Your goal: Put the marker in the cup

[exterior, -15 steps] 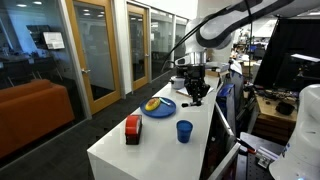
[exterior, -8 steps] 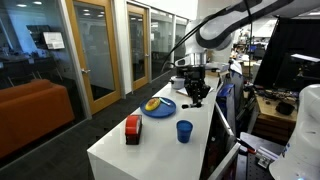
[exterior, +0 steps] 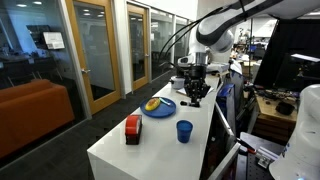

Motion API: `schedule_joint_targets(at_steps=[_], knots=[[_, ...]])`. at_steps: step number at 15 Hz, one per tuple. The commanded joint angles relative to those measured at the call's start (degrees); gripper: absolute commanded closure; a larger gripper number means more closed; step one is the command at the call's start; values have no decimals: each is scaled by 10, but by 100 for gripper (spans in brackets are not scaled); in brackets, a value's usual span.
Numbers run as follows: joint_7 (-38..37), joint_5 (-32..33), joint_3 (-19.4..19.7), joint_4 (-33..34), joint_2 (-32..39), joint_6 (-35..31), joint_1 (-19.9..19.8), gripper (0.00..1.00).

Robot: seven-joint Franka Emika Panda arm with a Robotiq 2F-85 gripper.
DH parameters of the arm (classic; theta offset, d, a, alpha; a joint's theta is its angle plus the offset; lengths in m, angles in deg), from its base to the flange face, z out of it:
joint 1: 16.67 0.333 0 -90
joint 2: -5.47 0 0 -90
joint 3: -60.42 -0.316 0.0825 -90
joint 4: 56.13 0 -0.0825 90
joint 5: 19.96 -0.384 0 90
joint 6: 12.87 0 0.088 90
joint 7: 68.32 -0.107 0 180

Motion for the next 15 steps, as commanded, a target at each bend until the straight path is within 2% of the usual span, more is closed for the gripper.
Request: schedule_joint_targets(at_steps=[1, 5, 10, 15], knots=[[63, -39, 8, -18, -2, -16, -17, 95], [107, -84, 13, -60, -10, -53, -26, 95], [132, -182, 9, -107, -17, -132, -24, 95], [166, -234, -1, -137, -23, -175, -23, 95]])
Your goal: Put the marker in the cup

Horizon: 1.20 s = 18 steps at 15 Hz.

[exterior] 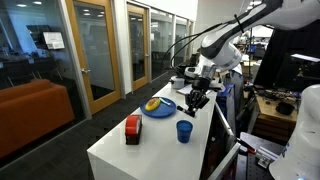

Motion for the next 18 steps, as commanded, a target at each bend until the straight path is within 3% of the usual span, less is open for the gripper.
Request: schedule_joint_targets(at_steps=[1, 9, 18], knots=[[34, -41, -13, -29, -19, -37, -4, 95], [91, -109, -25, -61, -34, -80, 0, 95], [100, -158, -55, -33, -5, -125, 8, 95]])
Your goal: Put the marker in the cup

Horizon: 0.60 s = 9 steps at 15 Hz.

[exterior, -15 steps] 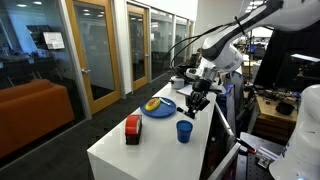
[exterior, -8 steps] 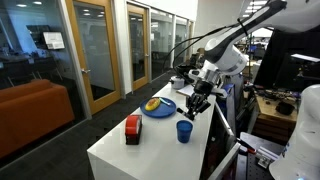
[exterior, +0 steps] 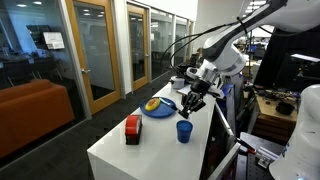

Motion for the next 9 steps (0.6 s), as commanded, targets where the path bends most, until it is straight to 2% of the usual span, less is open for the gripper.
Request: schedule_joint_targets(at_steps=[1, 9], knots=[[20, -23, -11, 10, 17, -25, 3, 95], [24, -24, -13, 13, 43, -40, 1, 95]])
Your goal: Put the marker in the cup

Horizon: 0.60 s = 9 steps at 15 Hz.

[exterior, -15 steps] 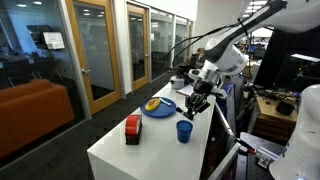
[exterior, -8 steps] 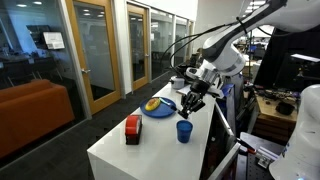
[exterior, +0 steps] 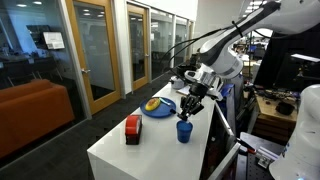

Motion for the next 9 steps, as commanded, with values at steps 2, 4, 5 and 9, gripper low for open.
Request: schedule_joint_targets(at_steps=[2, 4, 5, 9], knots=[[24, -20, -4, 9, 25, -19, -2, 95], [27, -20, -5, 8, 32, -22, -2, 95], [28, -20, -6, 8, 36, -23, -2, 95], [31, -22, -9, 9, 47, -26, -1, 95]])
